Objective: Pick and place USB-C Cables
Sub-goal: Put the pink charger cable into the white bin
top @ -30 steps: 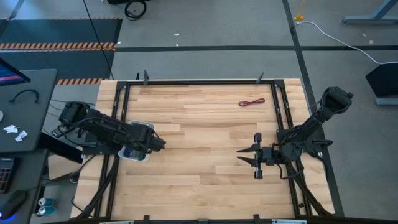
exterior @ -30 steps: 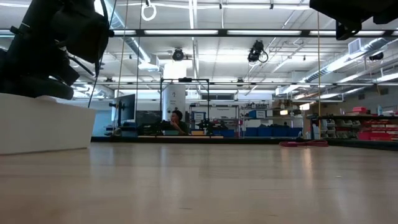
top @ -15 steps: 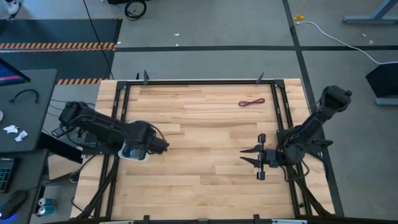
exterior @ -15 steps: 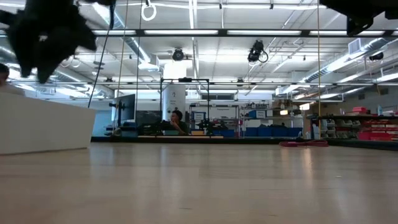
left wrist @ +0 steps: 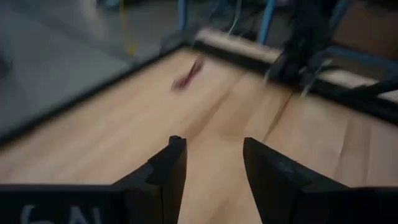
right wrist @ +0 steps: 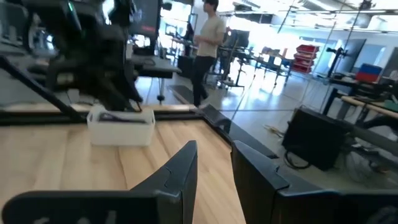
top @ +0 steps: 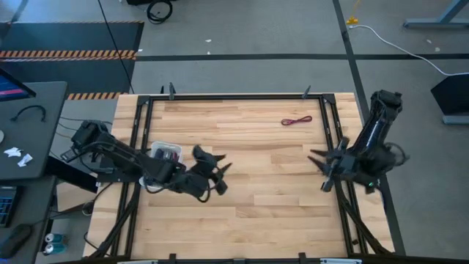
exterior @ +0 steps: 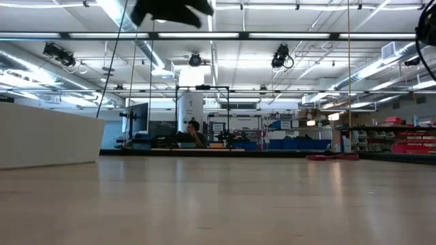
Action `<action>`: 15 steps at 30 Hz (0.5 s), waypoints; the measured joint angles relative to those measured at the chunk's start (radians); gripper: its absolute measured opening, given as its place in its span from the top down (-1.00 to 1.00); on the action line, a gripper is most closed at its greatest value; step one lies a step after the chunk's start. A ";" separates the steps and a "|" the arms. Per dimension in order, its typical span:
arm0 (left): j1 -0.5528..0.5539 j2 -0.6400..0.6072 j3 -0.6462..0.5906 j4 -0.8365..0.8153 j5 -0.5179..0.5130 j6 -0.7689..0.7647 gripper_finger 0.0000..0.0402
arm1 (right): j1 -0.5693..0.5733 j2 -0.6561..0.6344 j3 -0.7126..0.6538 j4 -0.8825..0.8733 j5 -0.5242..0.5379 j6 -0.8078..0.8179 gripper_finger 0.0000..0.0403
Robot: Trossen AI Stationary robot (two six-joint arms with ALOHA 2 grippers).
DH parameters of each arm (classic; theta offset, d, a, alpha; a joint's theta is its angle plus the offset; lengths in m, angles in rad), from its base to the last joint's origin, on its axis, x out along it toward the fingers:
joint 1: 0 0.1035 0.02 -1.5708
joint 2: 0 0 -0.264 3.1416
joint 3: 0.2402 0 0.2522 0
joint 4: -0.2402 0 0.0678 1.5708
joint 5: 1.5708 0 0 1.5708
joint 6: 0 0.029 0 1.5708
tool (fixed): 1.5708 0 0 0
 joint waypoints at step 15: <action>0.106 0.194 -0.071 0.540 0.074 0.366 0.20 | 0.030 -0.018 0.015 -0.237 -0.403 0.348 0.67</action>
